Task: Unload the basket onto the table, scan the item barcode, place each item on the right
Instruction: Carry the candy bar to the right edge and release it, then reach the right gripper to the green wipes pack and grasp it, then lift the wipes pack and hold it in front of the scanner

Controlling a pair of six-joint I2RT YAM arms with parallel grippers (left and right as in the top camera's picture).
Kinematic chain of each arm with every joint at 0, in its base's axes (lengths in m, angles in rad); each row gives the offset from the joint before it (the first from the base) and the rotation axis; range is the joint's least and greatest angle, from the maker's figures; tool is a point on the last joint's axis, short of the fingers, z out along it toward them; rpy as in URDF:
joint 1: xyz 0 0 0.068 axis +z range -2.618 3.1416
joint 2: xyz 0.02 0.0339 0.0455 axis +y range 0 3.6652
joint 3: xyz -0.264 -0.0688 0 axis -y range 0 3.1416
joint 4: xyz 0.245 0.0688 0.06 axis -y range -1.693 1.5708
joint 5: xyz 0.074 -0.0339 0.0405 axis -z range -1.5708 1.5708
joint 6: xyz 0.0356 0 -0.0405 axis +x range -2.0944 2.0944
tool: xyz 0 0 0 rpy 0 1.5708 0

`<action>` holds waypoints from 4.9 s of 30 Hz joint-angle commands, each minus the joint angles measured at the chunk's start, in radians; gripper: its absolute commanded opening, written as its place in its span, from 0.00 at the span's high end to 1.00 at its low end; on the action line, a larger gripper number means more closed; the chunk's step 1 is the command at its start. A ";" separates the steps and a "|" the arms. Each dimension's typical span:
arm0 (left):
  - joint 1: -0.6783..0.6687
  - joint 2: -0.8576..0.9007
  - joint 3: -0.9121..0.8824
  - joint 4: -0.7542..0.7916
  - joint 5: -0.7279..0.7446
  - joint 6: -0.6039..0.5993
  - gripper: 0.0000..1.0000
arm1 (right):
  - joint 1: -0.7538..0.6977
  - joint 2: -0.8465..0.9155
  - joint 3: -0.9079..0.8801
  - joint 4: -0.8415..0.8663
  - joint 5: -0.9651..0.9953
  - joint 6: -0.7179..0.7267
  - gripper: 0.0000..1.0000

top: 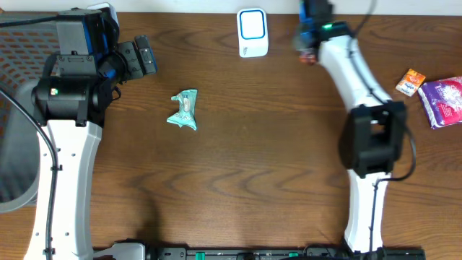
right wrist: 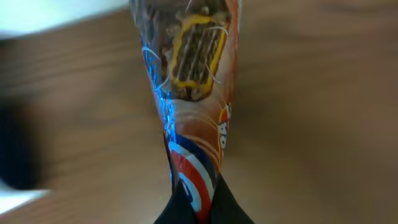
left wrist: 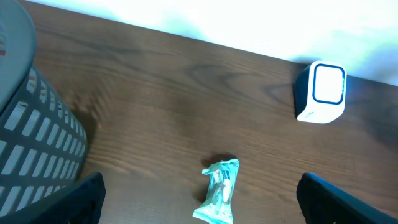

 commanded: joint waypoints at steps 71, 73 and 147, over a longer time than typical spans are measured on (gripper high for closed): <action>0.003 0.006 0.010 0.000 -0.013 -0.004 0.02 | -0.328 -0.035 0.199 -0.421 -1.049 -0.251 0.04; 0.003 0.006 0.010 0.000 -0.013 -0.004 0.02 | -0.264 -0.035 0.186 -0.389 -1.043 -0.245 0.11; 0.003 0.006 0.010 0.000 -0.013 -0.004 0.02 | 0.351 -0.038 -0.268 0.270 -1.005 0.298 0.99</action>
